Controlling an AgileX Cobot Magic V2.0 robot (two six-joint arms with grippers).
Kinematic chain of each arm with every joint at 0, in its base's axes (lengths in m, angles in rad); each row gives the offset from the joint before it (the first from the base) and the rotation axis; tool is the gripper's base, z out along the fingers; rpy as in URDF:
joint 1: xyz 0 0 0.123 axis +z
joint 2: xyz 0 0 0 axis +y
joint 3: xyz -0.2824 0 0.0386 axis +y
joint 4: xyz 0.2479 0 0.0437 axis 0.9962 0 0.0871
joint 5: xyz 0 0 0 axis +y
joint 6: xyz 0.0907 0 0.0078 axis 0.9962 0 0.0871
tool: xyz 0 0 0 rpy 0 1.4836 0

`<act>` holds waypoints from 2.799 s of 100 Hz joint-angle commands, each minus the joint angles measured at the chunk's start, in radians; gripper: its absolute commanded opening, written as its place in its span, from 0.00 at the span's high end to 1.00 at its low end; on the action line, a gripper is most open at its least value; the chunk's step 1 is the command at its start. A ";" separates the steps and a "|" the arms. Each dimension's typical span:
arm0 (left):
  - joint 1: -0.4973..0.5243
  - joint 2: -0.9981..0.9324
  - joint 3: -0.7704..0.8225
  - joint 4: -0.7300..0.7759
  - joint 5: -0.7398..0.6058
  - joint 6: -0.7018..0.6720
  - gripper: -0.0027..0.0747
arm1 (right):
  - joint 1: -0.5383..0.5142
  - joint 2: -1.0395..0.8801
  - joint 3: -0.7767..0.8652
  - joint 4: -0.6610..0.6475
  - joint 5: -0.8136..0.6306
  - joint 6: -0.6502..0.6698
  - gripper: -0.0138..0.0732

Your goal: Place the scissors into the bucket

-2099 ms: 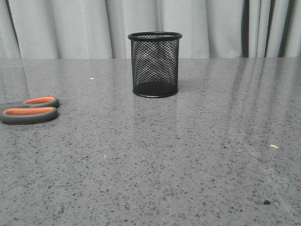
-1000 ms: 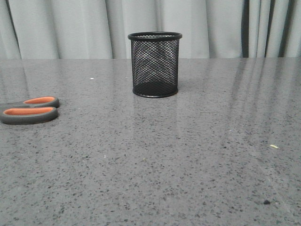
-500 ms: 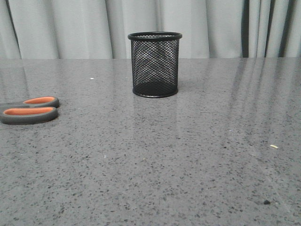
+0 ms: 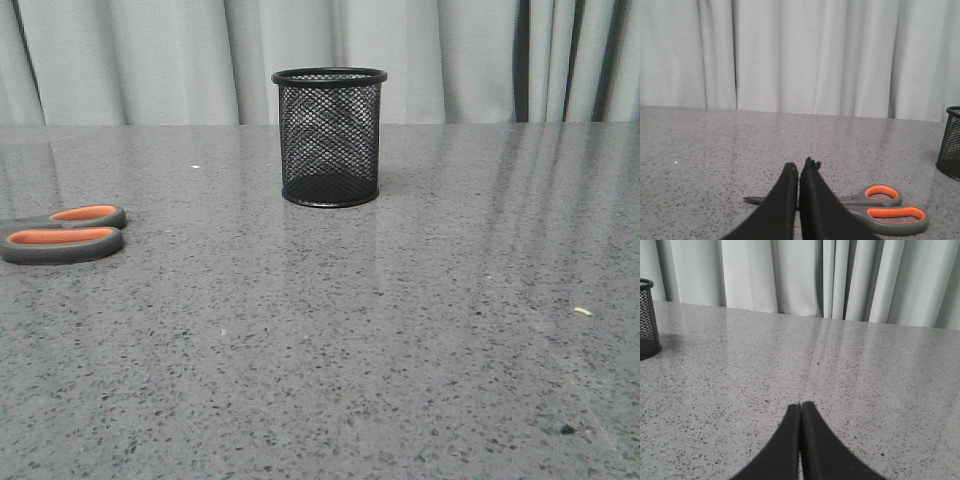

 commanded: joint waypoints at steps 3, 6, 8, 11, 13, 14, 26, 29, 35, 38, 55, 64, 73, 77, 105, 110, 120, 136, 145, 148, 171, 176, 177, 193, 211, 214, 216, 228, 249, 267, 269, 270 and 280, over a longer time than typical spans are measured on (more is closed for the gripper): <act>0.001 -0.027 0.040 -0.006 -0.072 -0.005 0.99 | -0.004 -0.025 0.005 -0.004 -0.086 -0.003 0.93; 0.001 -0.027 0.040 -0.006 -0.072 -0.005 0.99 | -0.004 -0.025 0.005 -0.004 -0.086 -0.003 0.93; 0.001 -0.027 0.040 -0.006 -0.072 -0.005 0.99 | -0.004 -0.025 0.005 -0.004 -0.086 -0.003 0.93; 0.001 -0.027 0.040 -0.006 -0.072 -0.005 0.99 | -0.004 -0.025 0.005 -0.004 -0.086 -0.003 0.93; 0.001 -0.027 0.040 -0.006 -0.072 -0.005 0.99 | -0.004 -0.025 0.005 -0.004 -0.086 -0.003 0.93; 0.001 -0.027 0.040 -0.006 -0.072 -0.005 0.99 | -0.004 -0.025 0.005 -0.004 -0.086 -0.003 0.93; 0.001 -0.027 0.040 -0.006 -0.072 -0.005 0.99 | -0.004 -0.025 0.005 -0.004 -0.086 -0.003 0.93; 0.001 -0.027 0.040 -0.006 -0.072 -0.005 0.99 | -0.004 -0.025 0.005 -0.004 -0.086 -0.003 0.93; 0.001 -0.027 0.040 -0.006 -0.072 -0.005 0.99 | -0.004 -0.025 0.005 -0.004 -0.086 -0.003 0.93; 0.001 -0.027 0.040 -0.006 -0.072 -0.005 0.99 | -0.004 -0.025 0.005 -0.004 -0.086 -0.003 0.93; 0.001 -0.027 0.040 -0.006 -0.072 -0.005 0.99 | -0.004 -0.025 0.005 -0.003 -0.086 -0.003 0.93; 0.001 -0.027 0.040 -0.006 -0.068 -0.005 0.99 | -0.004 -0.025 0.005 -0.003 -0.086 -0.003 0.93; 0.001 -0.027 0.040 -0.006 -0.068 -0.005 0.99 | -0.004 -0.025 0.005 -0.003 -0.086 -0.003 0.93; 0.001 -0.027 0.040 -0.006 -0.068 -0.005 0.99 | -0.004 -0.025 0.005 -0.003 -0.086 -0.003 0.93; 0.001 -0.027 0.040 -0.098 -0.068 -0.005 0.99 | -0.004 -0.025 0.005 0.198 -0.122 -0.003 0.93; 0.001 -0.027 0.040 -0.168 -0.068 -0.006 0.99 | -0.004 -0.025 0.005 0.289 -0.145 -0.003 0.93; 0.001 -0.027 0.040 -0.329 -0.068 -0.006 0.99 | -0.004 -0.025 0.005 0.464 -0.156 -0.003 0.93; 0.001 -0.027 0.032 -0.488 -0.066 -0.006 0.99 | -0.004 -0.025 -0.004 0.582 -0.134 -0.003 0.93; 0.001 -0.027 -0.002 -0.510 -0.051 -0.006 0.99 | -0.004 -0.023 -0.037 0.582 -0.111 -0.003 0.92; 0.001 -0.027 -0.020 -0.510 -0.037 -0.006 0.99 | -0.004 -0.023 -0.052 0.582 -0.103 -0.003 0.92; 0.001 0.065 -0.276 -0.406 0.180 -0.006 0.99 | -0.004 0.071 -0.266 0.507 0.085 -0.005 0.89; 0.001 0.117 -0.355 -0.340 0.259 -0.006 0.99 | -0.004 0.125 -0.328 0.475 0.149 -0.005 0.89; 0.001 0.134 -0.379 -0.331 0.271 -0.006 0.99 | -0.004 0.143 -0.338 0.466 0.169 -0.005 0.89; 0.001 0.346 -0.654 -0.235 0.542 -0.006 0.99 | -0.004 0.385 -0.560 0.391 0.435 -0.005 0.89; 0.001 0.554 -0.876 -0.235 0.803 0.066 0.99 | -0.004 0.617 -0.753 0.379 0.664 -0.005 0.89; 0.001 0.578 -0.903 -0.235 0.826 0.084 0.99 | -0.004 0.650 -0.771 0.379 0.680 -0.005 0.89; 0.001 0.594 -0.912 -0.235 0.840 0.097 0.99 | -0.004 0.662 -0.783 0.379 0.687 -0.005 0.89; 0.001 0.670 -0.964 -0.236 0.896 0.104 0.99 | -0.004 0.741 -0.838 0.379 0.716 -0.005 0.89; 0.001 0.763 -0.989 -0.271 0.961 0.195 0.99 | -0.004 0.807 -0.908 0.379 0.762 -0.051 0.89; 0.001 0.834 -0.990 -0.351 1.014 0.311 0.98 | -0.004 0.850 -0.969 0.379 0.817 -0.085 0.73; 0.001 0.842 -0.992 -0.356 1.023 0.327 0.96 | -0.004 0.854 -0.976 0.379 0.822 -0.088 0.69; 0.001 0.845 -0.995 -0.362 1.025 0.332 0.96 | -0.004 0.859 -0.978 0.379 0.824 -0.088 0.68; 0.001 0.889 -1.016 -0.389 1.081 0.390 0.80 | -0.004 0.877 -1.002 0.379 0.839 -0.088 0.46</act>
